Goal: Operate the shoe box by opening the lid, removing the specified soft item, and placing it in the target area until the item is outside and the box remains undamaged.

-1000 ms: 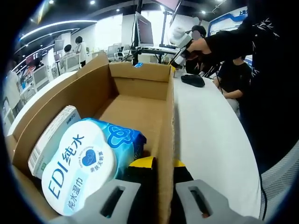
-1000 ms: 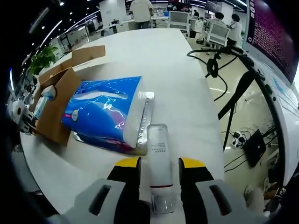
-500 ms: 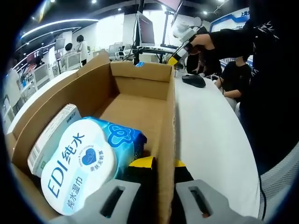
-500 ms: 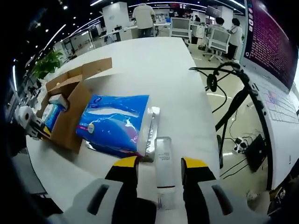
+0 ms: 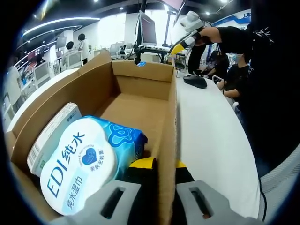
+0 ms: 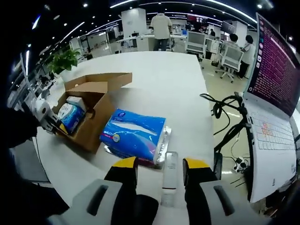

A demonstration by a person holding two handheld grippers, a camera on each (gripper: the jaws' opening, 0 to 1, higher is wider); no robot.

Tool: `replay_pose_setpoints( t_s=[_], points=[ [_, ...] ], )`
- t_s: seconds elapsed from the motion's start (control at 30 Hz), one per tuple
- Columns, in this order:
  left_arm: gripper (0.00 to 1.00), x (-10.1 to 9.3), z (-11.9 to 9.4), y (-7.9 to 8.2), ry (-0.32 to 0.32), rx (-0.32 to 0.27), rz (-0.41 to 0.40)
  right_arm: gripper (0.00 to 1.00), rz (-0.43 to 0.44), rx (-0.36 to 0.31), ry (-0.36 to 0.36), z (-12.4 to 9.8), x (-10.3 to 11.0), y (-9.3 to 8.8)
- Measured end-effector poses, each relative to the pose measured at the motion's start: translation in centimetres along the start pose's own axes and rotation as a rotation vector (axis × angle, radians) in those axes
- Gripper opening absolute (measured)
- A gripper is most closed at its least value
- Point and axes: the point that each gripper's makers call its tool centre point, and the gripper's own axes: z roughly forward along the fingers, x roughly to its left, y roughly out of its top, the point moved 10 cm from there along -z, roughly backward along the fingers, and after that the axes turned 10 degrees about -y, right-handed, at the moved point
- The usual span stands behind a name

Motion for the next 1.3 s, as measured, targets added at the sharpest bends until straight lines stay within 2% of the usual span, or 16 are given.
replay_pose_setpoints(
  t_s=[0.3, 0.5, 0.63, 0.73, 0.83, 1.3],
  points=[
    [0.02, -0.4, 0.1, 0.4, 0.004, 0.0, -0.002, 0.38, -0.09, -0.061, 0.059, -1.3, 3.0, 2.0],
    [0.02, -0.4, 0.0, 0.6, 0.004, 0.0, 0.006, 0.38, -0.252, -0.109, 0.084, -1.0, 5.8, 4.5],
    [0.02, -0.4, 0.0, 0.6, 0.003, -0.002, 0.006, 0.38, -0.353, -0.133, 0.104, -0.6, 8.4, 6.0],
    [0.02, -0.3, -0.1, 0.3, 0.005, -0.004, 0.003, 0.37, -0.439, -0.126, 0.12, 0.2, 10.9, 6.9],
    [0.02, -0.1, -0.1, 0.1, 0.007, -0.006, 0.005, 0.37, -0.443, -0.125, 0.141, 0.8, 13.2, 7.7],
    [0.02, -0.1, -0.2, -0.4, 0.009, -0.008, 0.013, 0.35, -0.619, -0.194, 0.216, 2.5, 22.4, 11.0]
  ],
)
